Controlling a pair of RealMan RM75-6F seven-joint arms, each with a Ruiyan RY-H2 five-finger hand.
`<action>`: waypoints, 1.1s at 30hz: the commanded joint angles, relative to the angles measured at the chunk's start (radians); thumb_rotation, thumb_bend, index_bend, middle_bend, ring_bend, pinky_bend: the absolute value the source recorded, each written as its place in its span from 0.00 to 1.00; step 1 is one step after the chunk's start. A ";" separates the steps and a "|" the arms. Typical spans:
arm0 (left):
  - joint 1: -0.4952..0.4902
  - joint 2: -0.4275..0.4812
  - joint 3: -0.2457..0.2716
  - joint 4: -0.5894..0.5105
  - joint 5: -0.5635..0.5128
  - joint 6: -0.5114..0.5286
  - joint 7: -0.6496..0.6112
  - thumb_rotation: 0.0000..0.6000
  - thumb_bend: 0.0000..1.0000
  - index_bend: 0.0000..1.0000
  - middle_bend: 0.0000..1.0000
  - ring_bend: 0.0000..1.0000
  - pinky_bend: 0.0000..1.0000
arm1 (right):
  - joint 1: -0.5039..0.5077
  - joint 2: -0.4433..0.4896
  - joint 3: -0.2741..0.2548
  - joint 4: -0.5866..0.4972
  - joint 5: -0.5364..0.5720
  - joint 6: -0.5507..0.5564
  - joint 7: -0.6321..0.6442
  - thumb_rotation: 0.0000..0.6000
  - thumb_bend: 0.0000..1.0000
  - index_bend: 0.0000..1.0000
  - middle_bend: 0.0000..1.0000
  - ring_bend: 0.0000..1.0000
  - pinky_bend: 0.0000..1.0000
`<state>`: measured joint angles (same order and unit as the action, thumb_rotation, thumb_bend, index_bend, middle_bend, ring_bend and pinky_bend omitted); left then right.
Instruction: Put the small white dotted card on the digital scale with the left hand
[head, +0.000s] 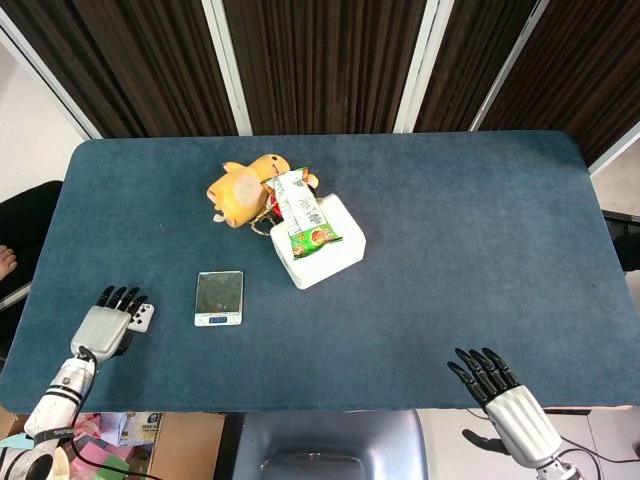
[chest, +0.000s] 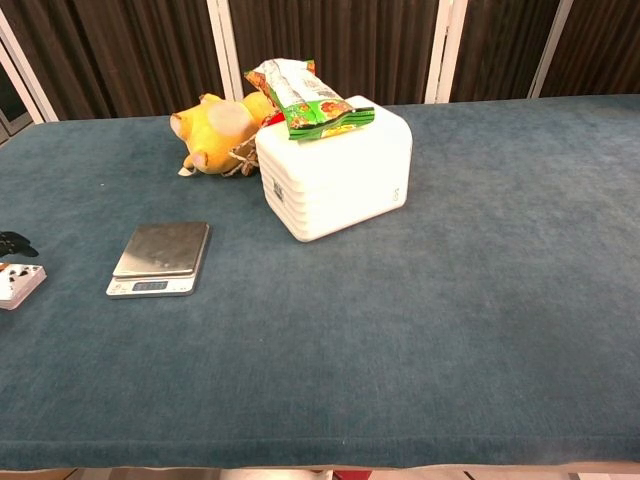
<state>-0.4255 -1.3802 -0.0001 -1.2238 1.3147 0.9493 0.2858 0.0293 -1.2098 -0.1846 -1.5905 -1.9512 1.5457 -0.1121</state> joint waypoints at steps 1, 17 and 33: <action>0.005 -0.011 0.005 0.019 0.003 0.003 -0.017 1.00 0.45 0.16 0.08 0.00 0.00 | 0.001 0.000 -0.001 -0.001 -0.001 -0.002 -0.001 1.00 0.18 0.00 0.00 0.00 0.00; 0.009 -0.053 0.012 0.102 0.014 0.006 -0.054 1.00 0.47 0.60 0.56 0.25 0.00 | 0.003 -0.004 -0.001 -0.002 0.003 -0.012 -0.011 1.00 0.18 0.00 0.00 0.00 0.00; 0.030 -0.110 -0.019 0.167 0.046 0.127 -0.066 1.00 0.64 0.92 0.91 0.51 0.00 | 0.003 -0.002 -0.003 -0.002 -0.001 -0.004 -0.004 1.00 0.18 0.00 0.00 0.00 0.00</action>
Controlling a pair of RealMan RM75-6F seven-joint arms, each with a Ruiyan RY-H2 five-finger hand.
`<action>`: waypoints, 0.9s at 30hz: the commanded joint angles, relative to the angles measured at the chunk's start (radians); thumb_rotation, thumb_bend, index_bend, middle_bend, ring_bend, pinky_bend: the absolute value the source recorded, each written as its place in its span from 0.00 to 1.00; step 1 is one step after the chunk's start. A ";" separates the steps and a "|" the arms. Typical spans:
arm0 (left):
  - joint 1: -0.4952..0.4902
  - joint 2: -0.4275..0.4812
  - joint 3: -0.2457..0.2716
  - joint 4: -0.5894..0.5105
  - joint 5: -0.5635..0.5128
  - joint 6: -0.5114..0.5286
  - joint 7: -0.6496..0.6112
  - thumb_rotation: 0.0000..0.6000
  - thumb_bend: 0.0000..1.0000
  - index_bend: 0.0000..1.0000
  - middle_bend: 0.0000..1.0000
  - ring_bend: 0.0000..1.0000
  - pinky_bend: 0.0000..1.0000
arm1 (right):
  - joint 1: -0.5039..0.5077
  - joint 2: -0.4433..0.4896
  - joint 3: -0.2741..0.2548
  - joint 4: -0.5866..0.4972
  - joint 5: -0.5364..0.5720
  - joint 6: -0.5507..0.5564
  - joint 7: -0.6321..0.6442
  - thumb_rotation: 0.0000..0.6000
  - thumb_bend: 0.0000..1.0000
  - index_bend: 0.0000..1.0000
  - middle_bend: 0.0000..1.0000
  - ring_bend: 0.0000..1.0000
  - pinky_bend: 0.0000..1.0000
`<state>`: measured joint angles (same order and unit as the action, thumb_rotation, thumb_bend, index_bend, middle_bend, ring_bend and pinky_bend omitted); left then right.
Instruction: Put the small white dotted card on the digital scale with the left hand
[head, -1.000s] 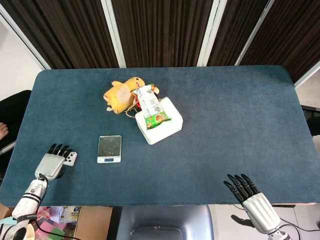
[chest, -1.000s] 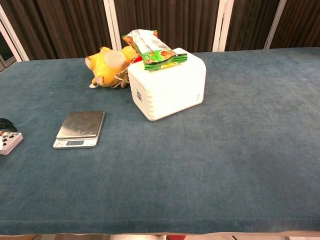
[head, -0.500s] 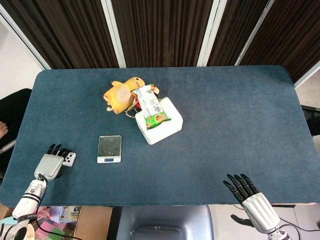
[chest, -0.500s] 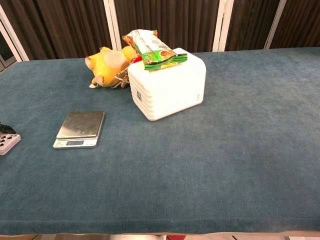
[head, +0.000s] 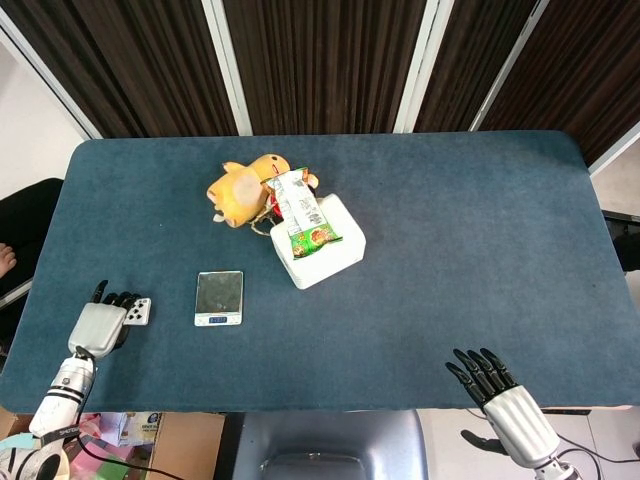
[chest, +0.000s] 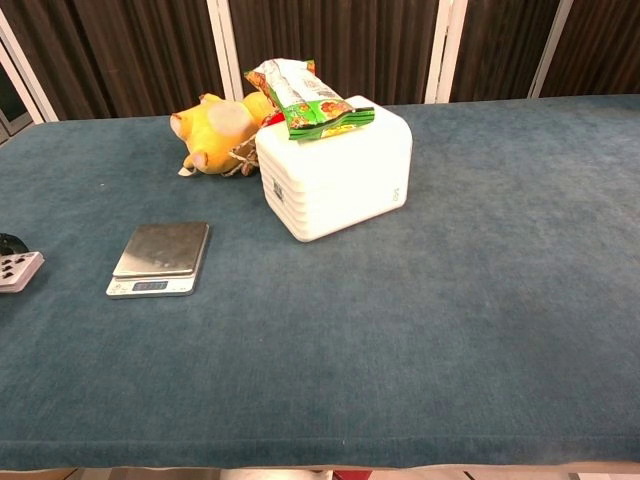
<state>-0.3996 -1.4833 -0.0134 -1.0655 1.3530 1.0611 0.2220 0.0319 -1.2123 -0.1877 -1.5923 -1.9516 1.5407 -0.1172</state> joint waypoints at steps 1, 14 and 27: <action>0.004 -0.011 -0.007 0.013 0.016 0.029 -0.006 1.00 0.65 0.92 0.92 0.51 0.00 | 0.000 0.001 -0.001 0.000 -0.001 0.001 0.002 1.00 0.18 0.00 0.00 0.00 0.00; -0.051 -0.096 -0.066 -0.060 0.087 0.134 0.011 1.00 0.65 0.93 0.93 0.52 0.00 | 0.004 -0.001 -0.005 -0.002 -0.007 -0.009 -0.003 1.00 0.18 0.00 0.00 0.00 0.00; -0.114 -0.210 -0.086 -0.044 0.062 0.087 0.164 1.00 0.60 0.75 0.79 0.47 0.00 | 0.006 0.016 -0.008 0.003 -0.015 0.014 0.037 1.00 0.18 0.00 0.00 0.00 0.00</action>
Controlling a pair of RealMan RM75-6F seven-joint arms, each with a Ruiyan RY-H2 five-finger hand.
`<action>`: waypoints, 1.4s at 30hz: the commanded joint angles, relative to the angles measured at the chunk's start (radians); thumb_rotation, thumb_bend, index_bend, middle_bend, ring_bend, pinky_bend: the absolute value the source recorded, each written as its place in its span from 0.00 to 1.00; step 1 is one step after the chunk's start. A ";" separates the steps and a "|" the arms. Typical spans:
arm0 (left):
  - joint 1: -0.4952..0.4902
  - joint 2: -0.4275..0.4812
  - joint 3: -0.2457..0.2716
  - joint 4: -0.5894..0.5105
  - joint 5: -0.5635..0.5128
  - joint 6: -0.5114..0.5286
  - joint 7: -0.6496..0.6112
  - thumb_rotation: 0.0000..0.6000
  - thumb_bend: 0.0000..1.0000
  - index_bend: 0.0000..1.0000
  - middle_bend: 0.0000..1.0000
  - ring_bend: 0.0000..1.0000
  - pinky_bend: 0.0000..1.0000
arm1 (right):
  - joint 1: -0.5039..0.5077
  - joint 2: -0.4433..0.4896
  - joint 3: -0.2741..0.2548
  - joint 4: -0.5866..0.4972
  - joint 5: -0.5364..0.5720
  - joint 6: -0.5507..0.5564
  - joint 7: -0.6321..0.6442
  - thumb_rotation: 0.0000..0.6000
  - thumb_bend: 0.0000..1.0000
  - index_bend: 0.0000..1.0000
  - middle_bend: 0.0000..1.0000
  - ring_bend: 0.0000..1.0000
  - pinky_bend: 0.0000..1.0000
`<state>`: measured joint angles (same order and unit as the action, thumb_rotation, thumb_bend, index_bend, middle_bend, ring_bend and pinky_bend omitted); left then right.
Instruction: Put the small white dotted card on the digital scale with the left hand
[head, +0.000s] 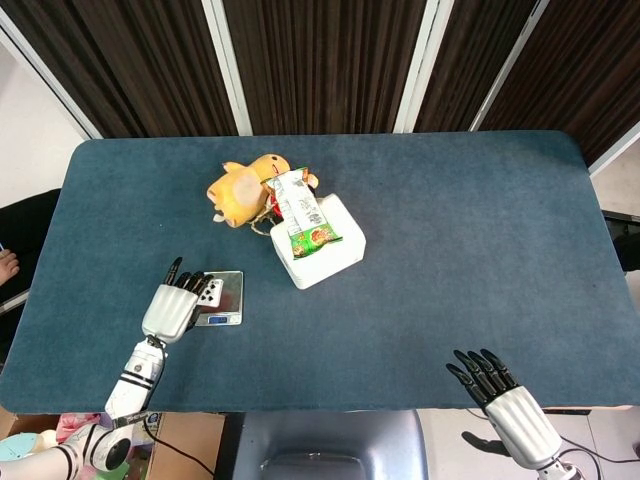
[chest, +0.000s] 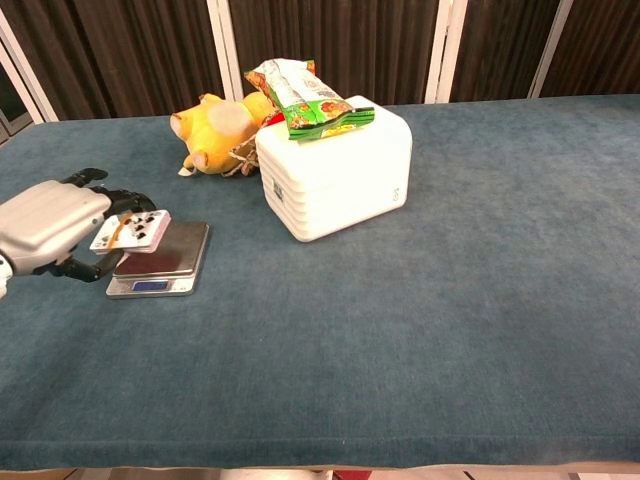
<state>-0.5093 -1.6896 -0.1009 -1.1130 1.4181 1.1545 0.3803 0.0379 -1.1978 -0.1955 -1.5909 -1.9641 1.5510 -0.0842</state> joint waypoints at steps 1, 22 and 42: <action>-0.005 -0.005 0.003 0.004 -0.002 -0.007 0.000 1.00 0.56 0.64 0.73 0.45 0.00 | 0.000 0.003 -0.001 0.002 -0.003 0.005 0.006 1.00 0.18 0.00 0.00 0.00 0.00; 0.016 0.069 0.012 -0.121 0.006 0.035 -0.077 1.00 0.37 0.02 0.03 0.00 0.00 | -0.006 0.000 -0.001 0.004 -0.006 0.017 0.010 1.00 0.18 0.00 0.00 0.00 0.00; 0.374 0.483 0.167 -0.398 0.030 0.365 -0.209 1.00 0.40 0.04 0.00 0.00 0.00 | -0.024 -0.015 0.016 0.000 0.013 0.028 -0.034 1.00 0.18 0.00 0.00 0.00 0.00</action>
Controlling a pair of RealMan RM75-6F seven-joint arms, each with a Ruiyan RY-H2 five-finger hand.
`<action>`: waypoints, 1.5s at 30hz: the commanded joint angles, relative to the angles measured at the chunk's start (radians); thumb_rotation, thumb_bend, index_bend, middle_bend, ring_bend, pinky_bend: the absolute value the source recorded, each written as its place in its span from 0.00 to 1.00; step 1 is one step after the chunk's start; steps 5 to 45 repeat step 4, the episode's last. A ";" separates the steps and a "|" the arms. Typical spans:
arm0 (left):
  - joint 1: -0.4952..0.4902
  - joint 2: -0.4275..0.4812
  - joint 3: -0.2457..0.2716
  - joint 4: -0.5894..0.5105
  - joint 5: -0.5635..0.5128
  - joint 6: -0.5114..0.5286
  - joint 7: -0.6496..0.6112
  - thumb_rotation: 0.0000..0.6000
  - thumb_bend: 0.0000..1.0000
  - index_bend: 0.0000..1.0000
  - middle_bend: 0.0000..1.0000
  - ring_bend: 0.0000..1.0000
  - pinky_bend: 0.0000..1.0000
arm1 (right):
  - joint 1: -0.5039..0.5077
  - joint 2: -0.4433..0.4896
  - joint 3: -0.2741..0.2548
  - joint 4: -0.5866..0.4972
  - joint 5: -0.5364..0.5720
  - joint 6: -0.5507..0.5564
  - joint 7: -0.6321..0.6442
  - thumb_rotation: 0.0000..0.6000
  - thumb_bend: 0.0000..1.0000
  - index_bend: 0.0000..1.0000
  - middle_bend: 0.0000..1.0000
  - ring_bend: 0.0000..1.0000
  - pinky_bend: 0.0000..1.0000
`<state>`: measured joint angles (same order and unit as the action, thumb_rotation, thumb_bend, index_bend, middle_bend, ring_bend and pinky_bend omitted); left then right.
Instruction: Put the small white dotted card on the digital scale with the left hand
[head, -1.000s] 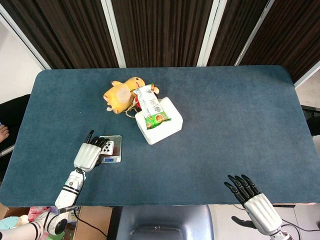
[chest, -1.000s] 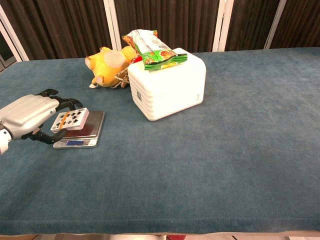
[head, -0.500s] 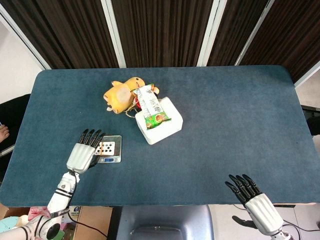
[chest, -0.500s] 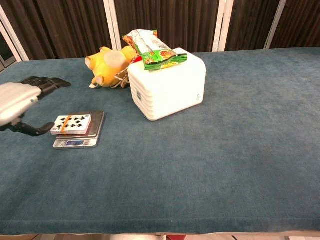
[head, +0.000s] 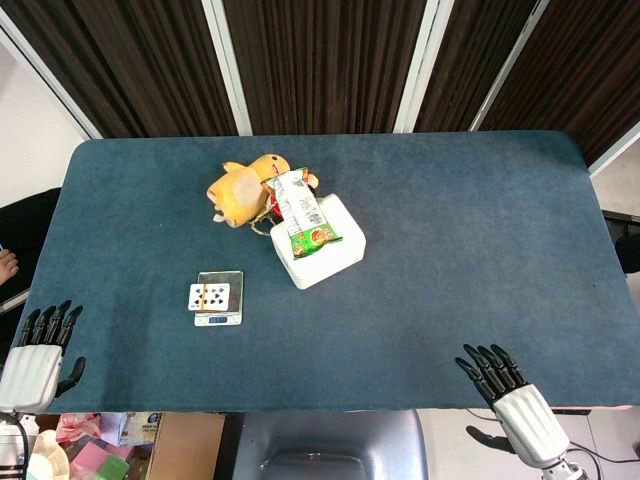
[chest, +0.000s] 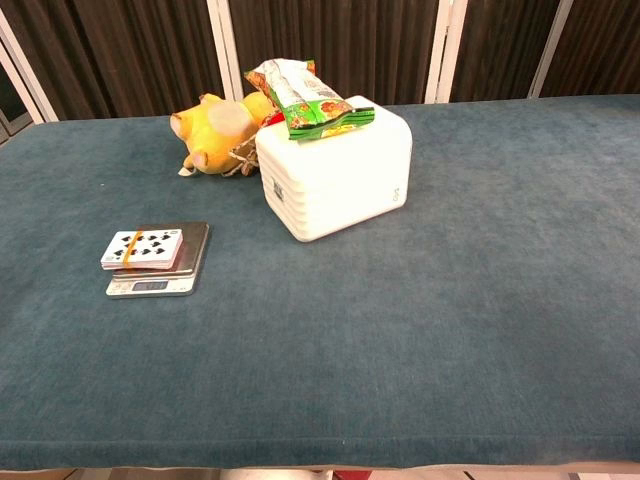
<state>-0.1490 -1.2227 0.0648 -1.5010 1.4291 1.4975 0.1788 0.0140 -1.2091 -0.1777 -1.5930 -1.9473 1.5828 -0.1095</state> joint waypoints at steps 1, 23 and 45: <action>0.018 0.016 0.000 -0.010 0.030 0.031 -0.013 1.00 0.40 0.04 0.00 0.00 0.00 | -0.001 -0.005 -0.002 0.002 -0.004 -0.006 -0.012 1.00 0.18 0.00 0.00 0.00 0.00; 0.024 0.013 -0.004 -0.011 0.049 0.041 -0.021 1.00 0.40 0.04 0.00 0.00 0.00 | -0.002 -0.006 -0.001 0.000 -0.001 -0.007 -0.016 1.00 0.18 0.00 0.00 0.00 0.00; 0.024 0.013 -0.004 -0.011 0.049 0.041 -0.021 1.00 0.40 0.04 0.00 0.00 0.00 | -0.002 -0.006 -0.001 0.000 -0.001 -0.007 -0.016 1.00 0.18 0.00 0.00 0.00 0.00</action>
